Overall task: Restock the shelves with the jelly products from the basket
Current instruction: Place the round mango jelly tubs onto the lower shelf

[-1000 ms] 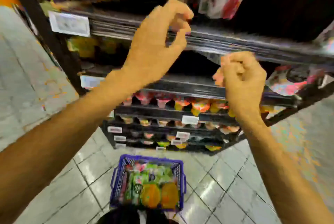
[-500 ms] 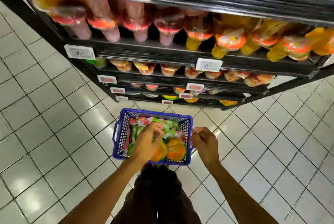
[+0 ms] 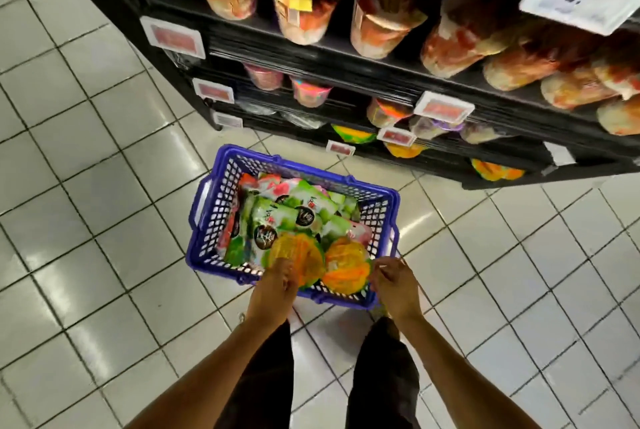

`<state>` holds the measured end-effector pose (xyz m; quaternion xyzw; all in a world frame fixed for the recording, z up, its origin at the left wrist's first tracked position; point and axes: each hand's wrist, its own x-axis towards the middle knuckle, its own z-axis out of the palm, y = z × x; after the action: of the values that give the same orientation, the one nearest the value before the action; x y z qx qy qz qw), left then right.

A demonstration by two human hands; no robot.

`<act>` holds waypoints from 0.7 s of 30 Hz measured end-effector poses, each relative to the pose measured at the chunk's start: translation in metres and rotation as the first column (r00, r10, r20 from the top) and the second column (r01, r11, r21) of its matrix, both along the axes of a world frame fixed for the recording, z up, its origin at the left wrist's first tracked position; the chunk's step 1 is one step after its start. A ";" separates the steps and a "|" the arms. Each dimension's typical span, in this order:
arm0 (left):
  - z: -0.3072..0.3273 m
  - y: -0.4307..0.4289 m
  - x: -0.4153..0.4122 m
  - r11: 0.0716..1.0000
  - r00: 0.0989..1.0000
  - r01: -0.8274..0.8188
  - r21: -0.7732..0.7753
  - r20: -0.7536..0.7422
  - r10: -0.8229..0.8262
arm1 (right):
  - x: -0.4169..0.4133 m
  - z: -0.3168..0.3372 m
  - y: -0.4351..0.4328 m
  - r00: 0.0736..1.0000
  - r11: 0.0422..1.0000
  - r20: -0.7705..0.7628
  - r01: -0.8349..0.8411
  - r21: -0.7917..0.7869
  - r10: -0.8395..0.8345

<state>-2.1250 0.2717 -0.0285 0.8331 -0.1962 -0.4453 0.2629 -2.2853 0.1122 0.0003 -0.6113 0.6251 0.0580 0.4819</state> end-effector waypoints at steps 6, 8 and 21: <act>-0.064 -0.001 -0.024 0.969 0.987 -0.115 0.220 -0.089 0.137 | -0.011 -0.067 -0.022 0.950 0.960 -0.157 -0.250 0.129 0.269; -0.085 -0.008 -0.030 0.936 0.956 -0.255 0.244 -0.080 0.281 | -0.015 -0.086 -0.032 0.918 0.931 -0.178 -0.328 0.160 0.354; -0.164 -0.040 -0.060 0.775 0.862 -0.478 0.413 0.388 0.325 | 0.000 -0.164 -0.079 0.588 0.576 -0.062 -0.757 0.308 0.806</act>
<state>-2.1847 0.2321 -0.1922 0.9511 0.0727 -0.2838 0.0975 -2.2856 0.0336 -0.1639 -0.7503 0.3205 0.4029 0.4148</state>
